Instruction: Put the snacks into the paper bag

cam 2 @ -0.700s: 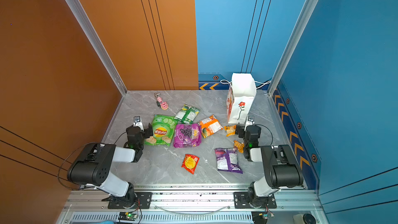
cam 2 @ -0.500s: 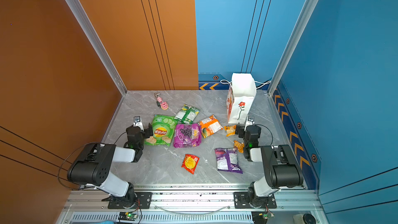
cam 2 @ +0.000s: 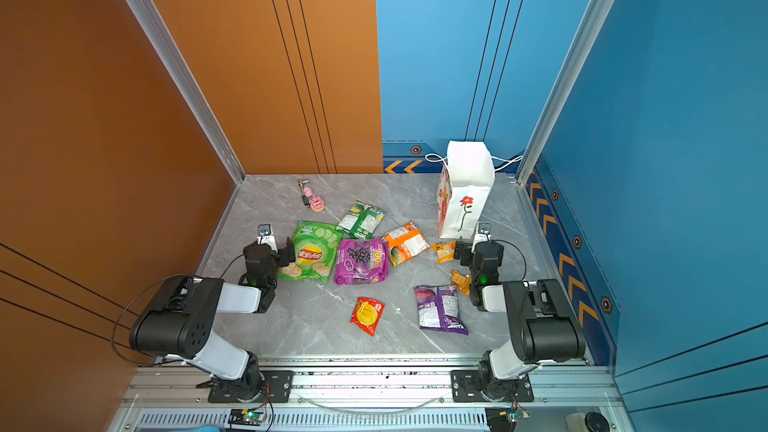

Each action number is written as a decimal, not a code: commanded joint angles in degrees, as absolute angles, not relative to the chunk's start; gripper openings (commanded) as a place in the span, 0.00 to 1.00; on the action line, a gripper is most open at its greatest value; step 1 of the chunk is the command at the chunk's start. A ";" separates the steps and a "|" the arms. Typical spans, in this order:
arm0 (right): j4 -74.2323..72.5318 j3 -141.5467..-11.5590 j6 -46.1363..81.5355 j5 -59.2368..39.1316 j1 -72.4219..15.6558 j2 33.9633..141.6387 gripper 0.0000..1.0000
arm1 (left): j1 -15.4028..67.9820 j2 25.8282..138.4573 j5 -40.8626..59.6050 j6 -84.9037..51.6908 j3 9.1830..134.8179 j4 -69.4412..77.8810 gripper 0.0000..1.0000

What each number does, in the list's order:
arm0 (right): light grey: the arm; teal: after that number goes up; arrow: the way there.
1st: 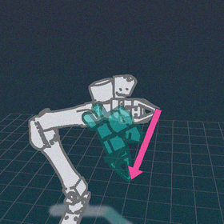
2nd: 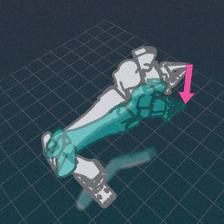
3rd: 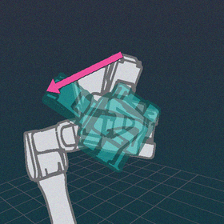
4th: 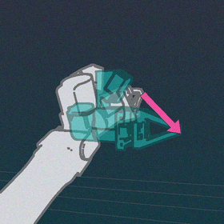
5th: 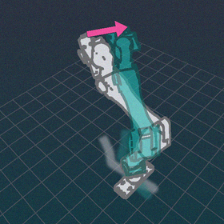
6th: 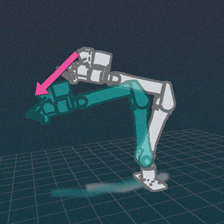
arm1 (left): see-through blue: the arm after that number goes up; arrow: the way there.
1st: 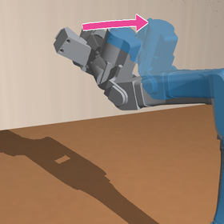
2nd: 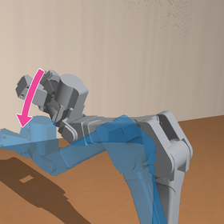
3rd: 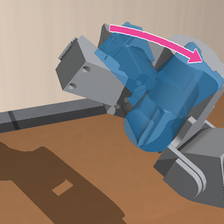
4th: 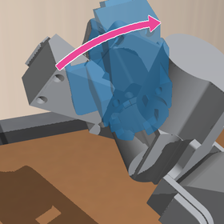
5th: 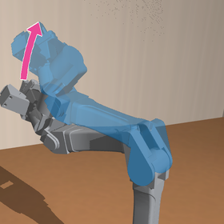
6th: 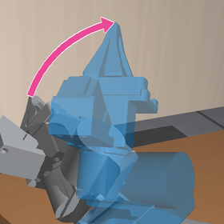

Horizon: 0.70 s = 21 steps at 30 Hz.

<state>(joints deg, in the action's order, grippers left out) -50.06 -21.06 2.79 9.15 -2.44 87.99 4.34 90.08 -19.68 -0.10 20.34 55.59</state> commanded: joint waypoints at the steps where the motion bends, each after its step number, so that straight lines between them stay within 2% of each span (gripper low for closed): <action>1: -49.31 -21.97 3.04 9.06 -2.11 87.76 1.00 | 4.18 89.72 -20.33 -0.74 20.80 55.17 0.98; 16: -49.47 -21.86 2.99 9.22 -2.24 87.71 1.00 | 4.27 89.65 -20.36 -0.64 20.68 55.28 0.98; 19: -50.93 -20.87 1.34 7.05 -2.85 87.33 1.00 | 6.44 86.29 -21.38 1.74 20.72 52.60 0.98; 21: -53.46 -18.97 0.54 7.64 -3.65 86.15 1.00 | 10.00 83.21 -26.11 4.41 20.79 50.45 0.98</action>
<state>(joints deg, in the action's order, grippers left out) -50.59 -20.86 2.31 8.71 -2.74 87.96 6.63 87.15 -21.85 1.06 20.32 52.84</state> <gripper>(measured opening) 0.999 0.976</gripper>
